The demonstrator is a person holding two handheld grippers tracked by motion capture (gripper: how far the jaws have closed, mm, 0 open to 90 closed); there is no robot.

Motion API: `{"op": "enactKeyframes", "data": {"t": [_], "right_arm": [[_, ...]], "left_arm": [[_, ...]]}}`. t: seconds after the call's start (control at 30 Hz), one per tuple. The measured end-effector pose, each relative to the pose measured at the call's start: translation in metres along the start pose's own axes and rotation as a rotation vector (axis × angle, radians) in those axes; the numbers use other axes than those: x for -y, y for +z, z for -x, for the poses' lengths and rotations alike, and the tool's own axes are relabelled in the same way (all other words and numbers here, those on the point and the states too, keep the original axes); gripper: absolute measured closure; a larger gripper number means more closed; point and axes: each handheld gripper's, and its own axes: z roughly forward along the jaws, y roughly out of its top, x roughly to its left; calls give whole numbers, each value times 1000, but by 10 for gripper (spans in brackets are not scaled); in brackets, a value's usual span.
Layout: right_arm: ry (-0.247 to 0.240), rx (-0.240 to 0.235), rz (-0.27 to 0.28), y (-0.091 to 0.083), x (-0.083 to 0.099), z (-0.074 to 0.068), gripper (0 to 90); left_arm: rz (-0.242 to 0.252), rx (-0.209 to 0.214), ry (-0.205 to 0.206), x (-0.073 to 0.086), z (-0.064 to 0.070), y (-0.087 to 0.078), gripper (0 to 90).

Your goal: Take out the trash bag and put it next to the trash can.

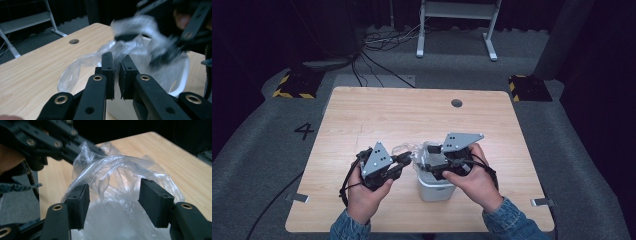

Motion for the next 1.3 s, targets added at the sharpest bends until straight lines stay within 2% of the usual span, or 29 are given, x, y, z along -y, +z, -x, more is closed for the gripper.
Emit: {"op": "enactKeyframes", "data": {"t": [0.03, 0.07, 0.17, 0.23, 0.3, 0.33, 0.43, 0.5, 0.63, 1.0, 1.3], "right_arm": [[-5, -8, -12, 3, 1, 0, 479], [-18, -27, -30, 5, 1, 0, 560], [-44, -58, -67, 8, 2, 0, 844], [-37, -56, -61, 5, 2, 1, 896], [-42, -34, -47, 0, 1, 1, 900], [-40, -26, -41, -3, 0, 1, 900], [-36, -2, -16, -11, -2, 3, 900], [-33, 10, 0, -15, -3, 4, 900], [-37, 30, 21, -25, -8, 5, 900], [-46, 61, 44, -46, -28, 10, 900], [-37, 98, 72, -67, -46, 16, 900]], "left_arm": [[0, 1, 6, -1, 1, 1, 840], [4, 3, 7, -1, 2, 2, 841], [13, 10, 17, -2, 3, 2, 842], [19, 9, 24, -1, 4, 0, 845], [10, -8, 35, 0, 5, -2, 820], [7, -17, 38, 1, 5, -3, 775], [8, -76, 41, 5, 6, -6, 477], [-9, -86, 38, 8, 5, -9, 389], [-40, -76, 32, 13, 2, -13, 381], [-99, -88, 38, 24, -10, -29, 369], [-133, -94, 7, 35, -21, -37, 355]]}}
